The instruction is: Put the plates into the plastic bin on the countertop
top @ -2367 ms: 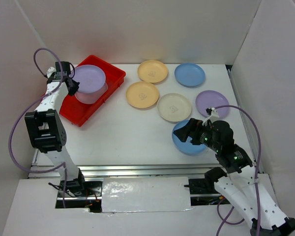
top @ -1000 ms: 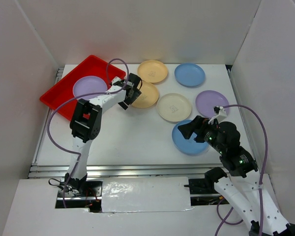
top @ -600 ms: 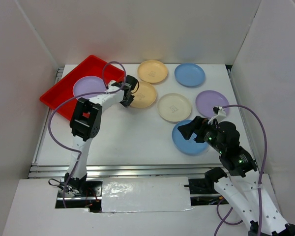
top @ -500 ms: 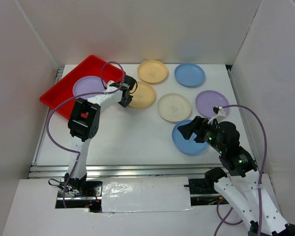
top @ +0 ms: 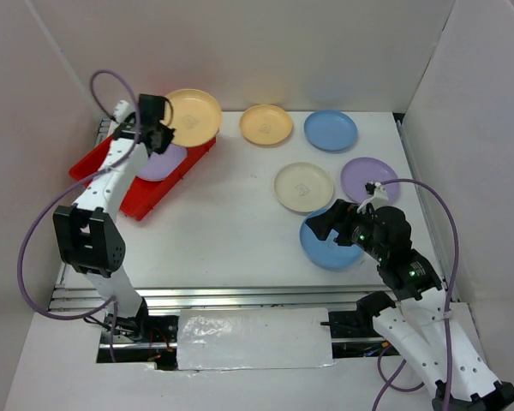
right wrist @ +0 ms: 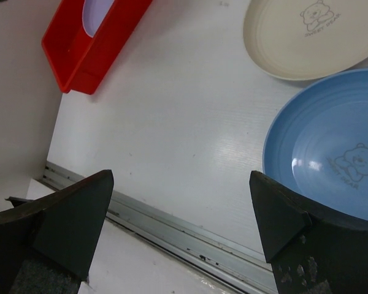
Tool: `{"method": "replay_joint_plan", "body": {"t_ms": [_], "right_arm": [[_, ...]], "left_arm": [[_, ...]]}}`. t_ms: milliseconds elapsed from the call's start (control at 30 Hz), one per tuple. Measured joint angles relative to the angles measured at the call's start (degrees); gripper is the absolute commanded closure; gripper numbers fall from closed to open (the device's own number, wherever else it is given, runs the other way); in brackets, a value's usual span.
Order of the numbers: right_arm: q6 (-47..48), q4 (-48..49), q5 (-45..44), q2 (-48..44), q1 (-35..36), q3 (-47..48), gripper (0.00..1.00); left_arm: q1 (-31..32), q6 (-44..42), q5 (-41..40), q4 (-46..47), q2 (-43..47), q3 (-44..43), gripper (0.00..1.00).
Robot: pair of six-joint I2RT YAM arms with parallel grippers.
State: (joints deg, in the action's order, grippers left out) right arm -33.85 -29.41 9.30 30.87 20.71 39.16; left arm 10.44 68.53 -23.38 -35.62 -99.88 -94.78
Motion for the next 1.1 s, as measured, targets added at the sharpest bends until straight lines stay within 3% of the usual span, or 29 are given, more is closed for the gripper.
{"method": "replay_joint_plan", "body": {"t_ms": [200,333,367,433,467,533,667,733,833,900,1000,1100], "right_arm": [[-0.13,1.42,1.55,2.75,-0.11,-1.79,0.0],[0.5,1.46,2.1,4.22,-0.13,-1.79,0.0],[0.61,1.46,2.12,4.46,-0.13,-1.79,0.0],[0.87,1.49,2.19,4.57,-0.15,-1.79,0.0],[0.98,1.46,2.32,4.57,-0.2,-1.79,0.0],[1.27,1.46,2.51,4.57,-0.33,-1.79,0.0],[1.57,1.46,3.13,4.59,-0.37,-1.79,0.0],[1.57,1.44,3.15,4.59,-0.39,-1.77,0.0],[1.49,1.4,2.49,4.48,-0.5,-1.64,0.0],[0.85,1.27,1.09,4.0,-0.66,-1.55,0.0],[-0.63,0.07,-2.14,3.32,-0.74,-0.46,0.0],[-2.27,-1.55,-5.88,2.21,-0.87,1.38,0.0]], "left_arm": [[-14.84,-3.91,2.19,-1.84,-7.37,-3.96,1.0],[-18.69,-5.46,4.61,-4.35,-15.47,-6.43,1.0],[-19.02,-5.6,4.83,-5.11,-16.61,-6.54,0.94],[-19.26,-5.86,5.14,-7.15,-18.23,-7.06,0.67],[-19.28,-6.19,5.27,-8.0,-18.58,-7.52,0.29],[-19.28,-6.62,5.4,-8.81,-18.64,-8.7,0.01],[-18.78,-7.13,5.81,-7.89,-14.8,-7.48,0.01],[-17.66,-8.61,5.68,-5.57,-8.81,-2.69,0.01],[-11.69,-11.87,7.41,-1.49,1.57,4.63,0.01],[-4.44,-14.78,10.27,2.21,5.7,6.34,0.01],[6.45,-19.19,14.88,7.15,2.93,3.3,0.01],[15.93,-22.08,18.32,10.27,-7.63,-3.23,0.01]]}}
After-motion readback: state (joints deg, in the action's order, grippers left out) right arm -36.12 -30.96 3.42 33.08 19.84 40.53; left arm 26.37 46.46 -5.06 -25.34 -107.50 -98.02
